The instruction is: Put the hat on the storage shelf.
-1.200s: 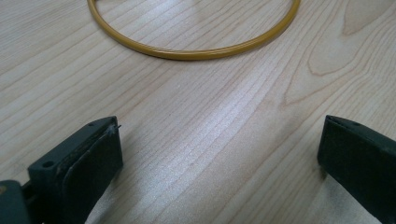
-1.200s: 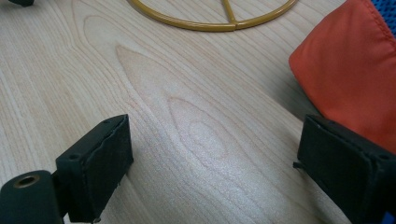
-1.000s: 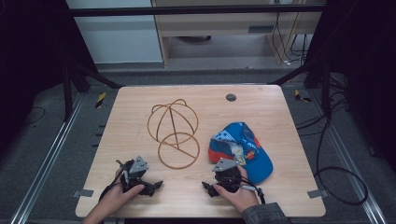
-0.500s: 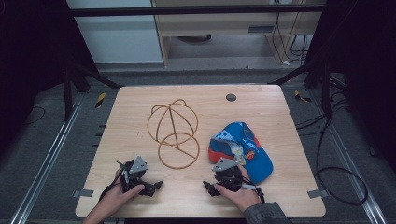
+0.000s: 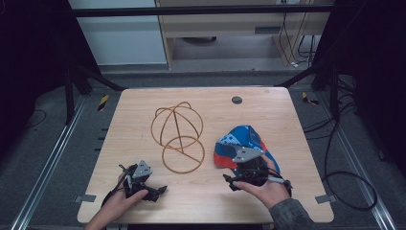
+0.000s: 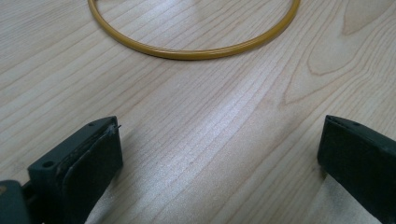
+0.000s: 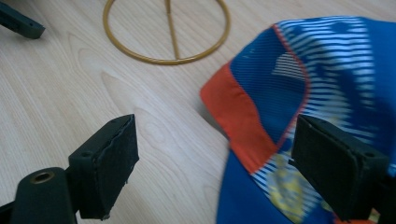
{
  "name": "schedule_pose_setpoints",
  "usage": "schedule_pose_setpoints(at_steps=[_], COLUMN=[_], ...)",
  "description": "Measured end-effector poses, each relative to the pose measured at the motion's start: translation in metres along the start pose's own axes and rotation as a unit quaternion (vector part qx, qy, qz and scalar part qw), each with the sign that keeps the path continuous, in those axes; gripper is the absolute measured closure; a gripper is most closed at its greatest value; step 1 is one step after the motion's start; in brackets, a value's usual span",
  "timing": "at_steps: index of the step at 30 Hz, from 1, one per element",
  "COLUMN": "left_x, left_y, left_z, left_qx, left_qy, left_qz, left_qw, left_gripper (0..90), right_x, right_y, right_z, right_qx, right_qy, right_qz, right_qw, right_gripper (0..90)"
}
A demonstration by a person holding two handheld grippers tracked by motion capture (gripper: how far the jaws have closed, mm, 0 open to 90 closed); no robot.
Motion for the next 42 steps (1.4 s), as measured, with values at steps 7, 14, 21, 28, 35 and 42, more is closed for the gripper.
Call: schedule_pose_setpoints(at_steps=[7,14,21,28,35,42], left_x=[0.000,0.000,0.000,0.000,0.000,0.000], left_y=[0.000,0.000,0.000,0.000,0.000,0.000], left_z=[0.000,0.000,0.000,0.000,0.000,0.000], left_qx=[0.000,0.000,-0.001,0.000,0.000,0.000], left_qy=[0.000,0.000,0.000,0.003,0.003,0.003], left_qz=[0.000,0.000,0.000,0.003,0.004,0.004], left_qw=[1.0000,1.0000,1.0000,1.0000,1.0000,1.0000], left_gripper=[0.0,0.0,0.0,0.0,0.0,0.0], right_x=[-0.027,-0.045,-0.061,-0.075,-0.083,-0.086], right_y=[-0.017,-0.025,-0.029,-0.025,-0.017,-0.008], right_z=[-0.001,-0.001,-0.004,-0.011,-0.022,-0.032], right_qx=[0.026,0.059,0.084,0.109,0.124,0.138], right_qy=[-0.002,0.020,0.040,0.057,0.061,0.061], right_qz=[0.027,0.035,0.035,0.025,0.001,-0.012], right_qw=[0.9993,0.9975,0.9951,0.9920,0.9904,0.9885], right_gripper=[13.9,10.3,10.3,12.7,16.7,23.2])
Point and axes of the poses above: each handheld gripper's, and its own axes: y roughly forward along the jaws, z roughly out of its underside, x roughly to its left, the point moved 1 cm from there along y, roughly forward along the jaws, and after that the axes turned 6 degrees about -x, right-handed, at the moved point
